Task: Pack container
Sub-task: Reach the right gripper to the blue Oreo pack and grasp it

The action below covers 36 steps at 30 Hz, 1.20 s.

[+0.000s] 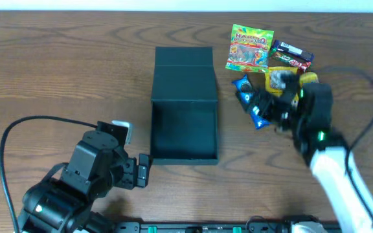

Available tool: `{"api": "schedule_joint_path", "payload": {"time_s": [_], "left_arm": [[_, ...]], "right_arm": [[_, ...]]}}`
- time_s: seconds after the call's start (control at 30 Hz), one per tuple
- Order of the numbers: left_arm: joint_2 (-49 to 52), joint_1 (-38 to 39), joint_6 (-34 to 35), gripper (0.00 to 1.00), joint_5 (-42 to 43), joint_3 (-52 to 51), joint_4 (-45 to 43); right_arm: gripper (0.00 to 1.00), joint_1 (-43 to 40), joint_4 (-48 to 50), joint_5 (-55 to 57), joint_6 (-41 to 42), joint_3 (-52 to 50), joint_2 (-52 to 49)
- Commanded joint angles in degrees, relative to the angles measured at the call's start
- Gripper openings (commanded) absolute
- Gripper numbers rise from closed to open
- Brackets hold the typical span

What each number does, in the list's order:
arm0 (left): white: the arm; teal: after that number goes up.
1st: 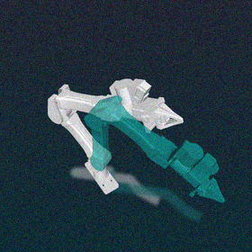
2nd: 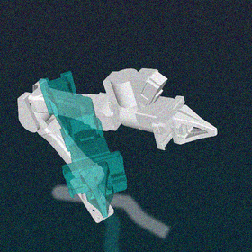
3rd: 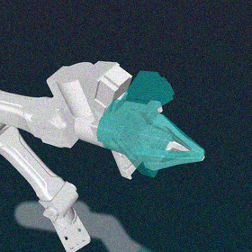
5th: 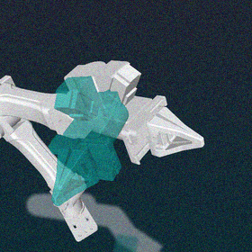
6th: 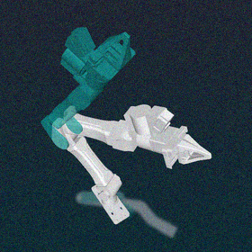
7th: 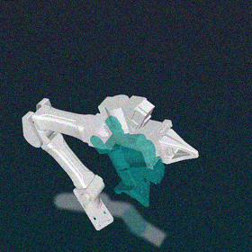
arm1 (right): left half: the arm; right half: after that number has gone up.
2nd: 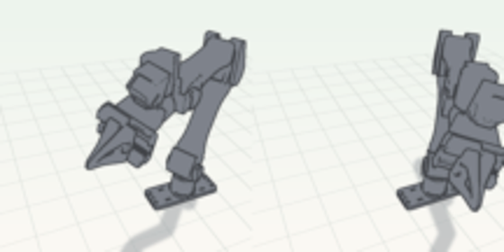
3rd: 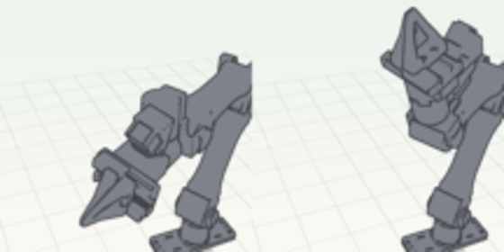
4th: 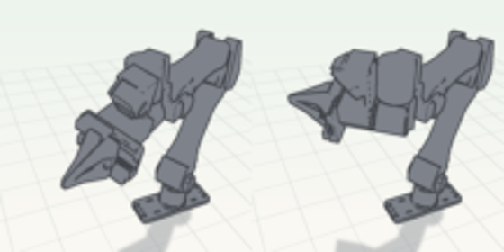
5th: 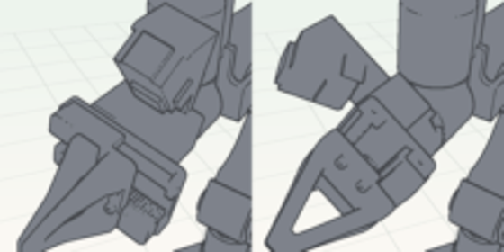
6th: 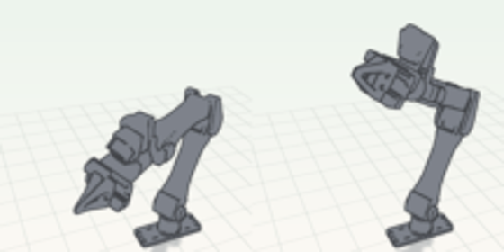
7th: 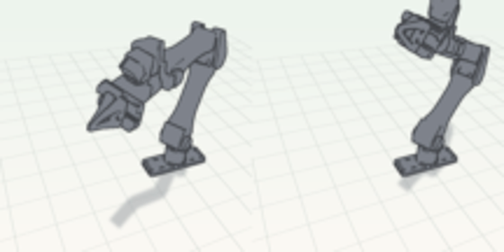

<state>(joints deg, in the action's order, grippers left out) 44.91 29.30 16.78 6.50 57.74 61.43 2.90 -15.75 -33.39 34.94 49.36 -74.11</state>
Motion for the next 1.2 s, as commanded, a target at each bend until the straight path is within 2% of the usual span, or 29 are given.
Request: {"api": "schedule_joint_path", "payload": {"time_s": [0.0,0.13,0.23,0.4,0.5,0.8,0.97,1.17], "left_arm": [[1.5,0.0,0.9,0.95,0.2,0.1,-0.5],[4.7,0.0,-0.9,0.95,-5.8,-0.1,-2.9],[8.4,0.0,-3.6,0.95,-7.3,-0.4,-6.0],[13.8,0.0,-5.4,0.95,-6.3,-0.4,-10.5],[14.3,-0.1,-6.5,0.95,-6.8,-0.4,-13.2],[14.2,-0.1,-6.5,0.95,-3.9,-0.4,-13.4],[14.2,-0.1,-6.6,0.95,-3.5,-0.4,-13.5],[14.2,-0.1,-6.6,0.95,-3.5,-0.4,-13.5]], "right_arm": [[0.99,0.3,-9.0,3.6,-10.1,15.0,-6.8],[0.99,2.0,-23.2,16.4,-22.5,30.9,-14.5],[0.99,3.2,-24.7,21.4,-27.8,34.6,-19.0],[0.95,5.1,-25.2,21.6,-28.3,34.8,-25.1],[0.97,6.5,-24.7,24.9,-27.7,34.8,-26.2],[0.99,8.0,-29.3,33.1,-32.1,34.7,-31.3],[0.99,7.6,-29.9,34.9,-32.3,34.7,-35.3],[0.98,7.9,-30.4,34.8,-36.9,34.7,-39.8]]}}
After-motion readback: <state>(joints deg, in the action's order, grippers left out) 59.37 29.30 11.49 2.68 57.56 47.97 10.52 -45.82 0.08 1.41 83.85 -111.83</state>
